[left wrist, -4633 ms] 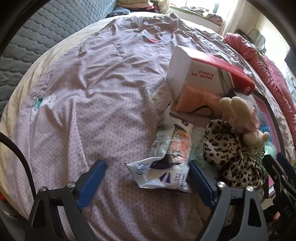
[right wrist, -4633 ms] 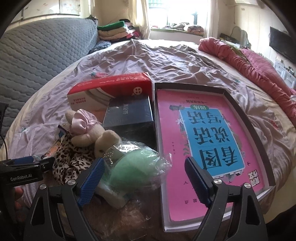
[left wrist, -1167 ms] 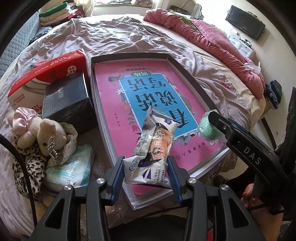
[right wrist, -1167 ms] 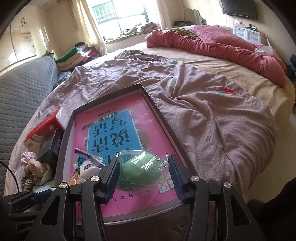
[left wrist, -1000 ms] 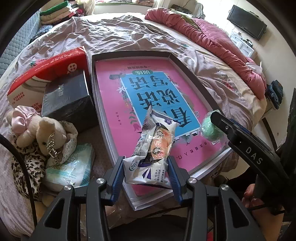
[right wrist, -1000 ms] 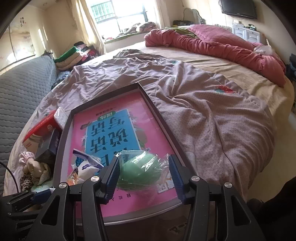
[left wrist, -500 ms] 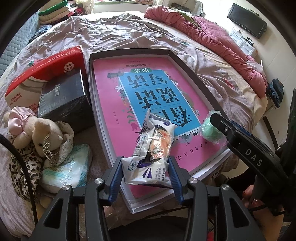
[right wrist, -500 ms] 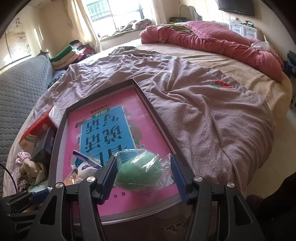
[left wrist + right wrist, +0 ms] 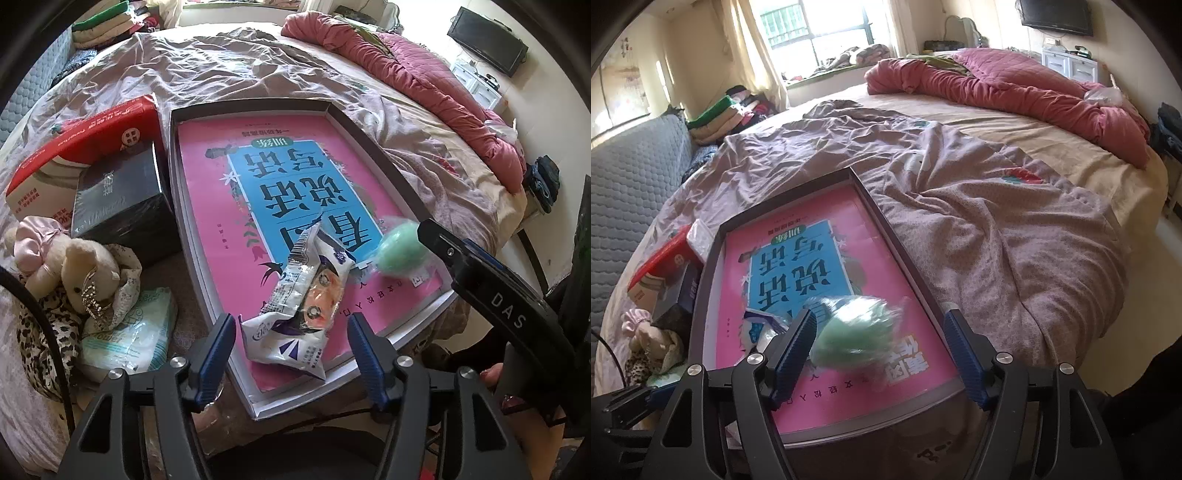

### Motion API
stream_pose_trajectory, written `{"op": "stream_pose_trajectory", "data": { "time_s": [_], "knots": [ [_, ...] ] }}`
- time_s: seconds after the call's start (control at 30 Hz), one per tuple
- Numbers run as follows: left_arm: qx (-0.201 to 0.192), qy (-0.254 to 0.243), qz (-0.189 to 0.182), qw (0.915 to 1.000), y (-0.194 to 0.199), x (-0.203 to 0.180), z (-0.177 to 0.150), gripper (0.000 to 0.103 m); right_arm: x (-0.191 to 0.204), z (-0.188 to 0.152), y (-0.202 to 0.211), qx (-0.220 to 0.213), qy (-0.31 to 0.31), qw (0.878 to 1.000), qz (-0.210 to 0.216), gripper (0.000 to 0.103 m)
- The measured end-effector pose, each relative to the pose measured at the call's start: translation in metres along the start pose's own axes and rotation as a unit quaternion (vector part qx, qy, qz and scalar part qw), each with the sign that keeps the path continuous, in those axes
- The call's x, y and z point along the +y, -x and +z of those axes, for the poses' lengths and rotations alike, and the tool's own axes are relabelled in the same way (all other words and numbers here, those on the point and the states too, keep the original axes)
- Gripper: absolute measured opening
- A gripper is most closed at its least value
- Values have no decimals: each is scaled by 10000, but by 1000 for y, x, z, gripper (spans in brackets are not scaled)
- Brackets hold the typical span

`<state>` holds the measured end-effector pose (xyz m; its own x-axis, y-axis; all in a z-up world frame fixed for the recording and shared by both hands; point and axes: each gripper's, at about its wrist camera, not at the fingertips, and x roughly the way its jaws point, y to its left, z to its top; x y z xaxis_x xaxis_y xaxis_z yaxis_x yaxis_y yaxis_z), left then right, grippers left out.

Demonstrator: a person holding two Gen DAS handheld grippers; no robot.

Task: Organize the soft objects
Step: 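Open both grippers to drop the packet and green ball bag onto the tray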

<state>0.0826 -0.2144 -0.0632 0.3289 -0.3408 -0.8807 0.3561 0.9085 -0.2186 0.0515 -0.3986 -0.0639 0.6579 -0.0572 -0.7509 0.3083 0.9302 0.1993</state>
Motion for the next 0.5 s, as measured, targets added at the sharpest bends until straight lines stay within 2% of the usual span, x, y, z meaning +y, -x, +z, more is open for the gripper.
{"op": "stream_pose_trajectory", "data": {
  "time_s": [0.17, 0.5],
  "knots": [
    [-108, 6, 17, 9999, 10, 1, 0, 66, 0, 3, 7, -106, -7, 9999, 7, 74],
    [-539, 73, 280, 9981, 48, 11, -5, 71, 6, 7, 24, -238, 11, 9997, 82, 74]
  ]
}}
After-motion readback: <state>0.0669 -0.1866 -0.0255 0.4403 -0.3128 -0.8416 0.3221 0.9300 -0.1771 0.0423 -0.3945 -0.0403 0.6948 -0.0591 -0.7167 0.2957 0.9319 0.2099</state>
